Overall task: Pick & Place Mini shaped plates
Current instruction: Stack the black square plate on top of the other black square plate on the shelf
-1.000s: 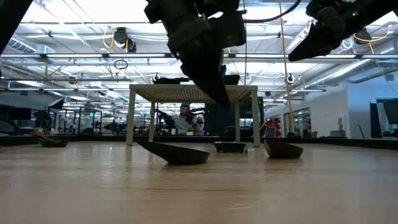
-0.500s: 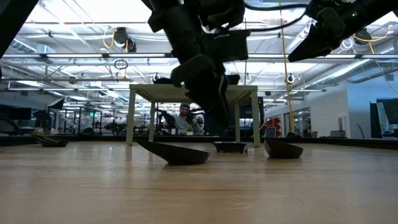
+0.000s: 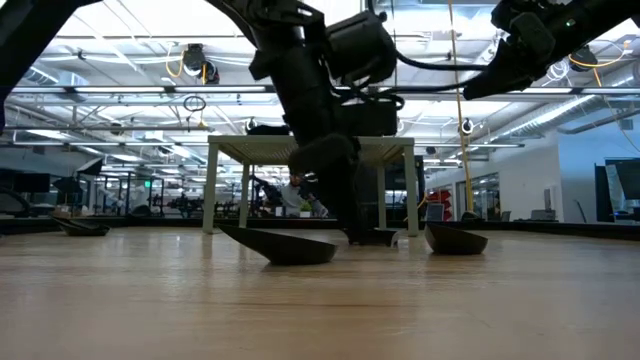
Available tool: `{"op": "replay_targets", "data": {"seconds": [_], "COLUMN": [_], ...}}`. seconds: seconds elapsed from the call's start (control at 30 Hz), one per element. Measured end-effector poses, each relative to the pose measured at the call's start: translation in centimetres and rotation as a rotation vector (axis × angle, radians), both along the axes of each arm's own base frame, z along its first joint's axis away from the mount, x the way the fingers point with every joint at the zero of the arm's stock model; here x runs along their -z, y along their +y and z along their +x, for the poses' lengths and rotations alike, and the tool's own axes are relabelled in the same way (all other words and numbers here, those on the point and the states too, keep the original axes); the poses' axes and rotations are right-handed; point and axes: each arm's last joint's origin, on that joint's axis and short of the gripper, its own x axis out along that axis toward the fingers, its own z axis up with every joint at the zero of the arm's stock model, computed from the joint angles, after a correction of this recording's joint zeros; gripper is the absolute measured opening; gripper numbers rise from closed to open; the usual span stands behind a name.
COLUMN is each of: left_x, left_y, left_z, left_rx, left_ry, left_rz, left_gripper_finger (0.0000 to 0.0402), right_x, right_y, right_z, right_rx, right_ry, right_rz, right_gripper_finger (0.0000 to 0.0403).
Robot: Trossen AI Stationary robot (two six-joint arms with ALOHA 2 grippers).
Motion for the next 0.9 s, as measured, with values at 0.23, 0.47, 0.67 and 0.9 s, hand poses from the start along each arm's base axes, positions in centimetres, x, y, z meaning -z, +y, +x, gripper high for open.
{"op": "replay_targets", "data": {"seconds": [0.23,0.47,0.67,0.9], "left_x": [0.8,0.7,0.6,-3.4], "left_y": [0.0,0.0,-0.2,-1.6], "left_z": [0.0,-0.1,-0.1,-0.8], "left_rx": [0.005,-0.012,-0.029,-0.015], "left_ry": [0.031,0.034,0.027,-0.066], "left_rz": [0.008,0.054,0.049,0.025], "left_gripper_finger": [0.0188,0.0103,0.0011,0.0006], "right_x": [0.0,0.0,0.0,0.0], "right_y": [0.0,0.0,0.0,0.0], "right_z": [0.0,0.0,0.0,0.0], "right_rx": [0.000,-0.001,-0.001,-0.001], "right_ry": [0.001,0.001,0.001,0.001], "right_rz": [0.000,0.001,0.000,0.000], "right_gripper_finger": [0.0116,0.0116,0.0116,0.0116]}}
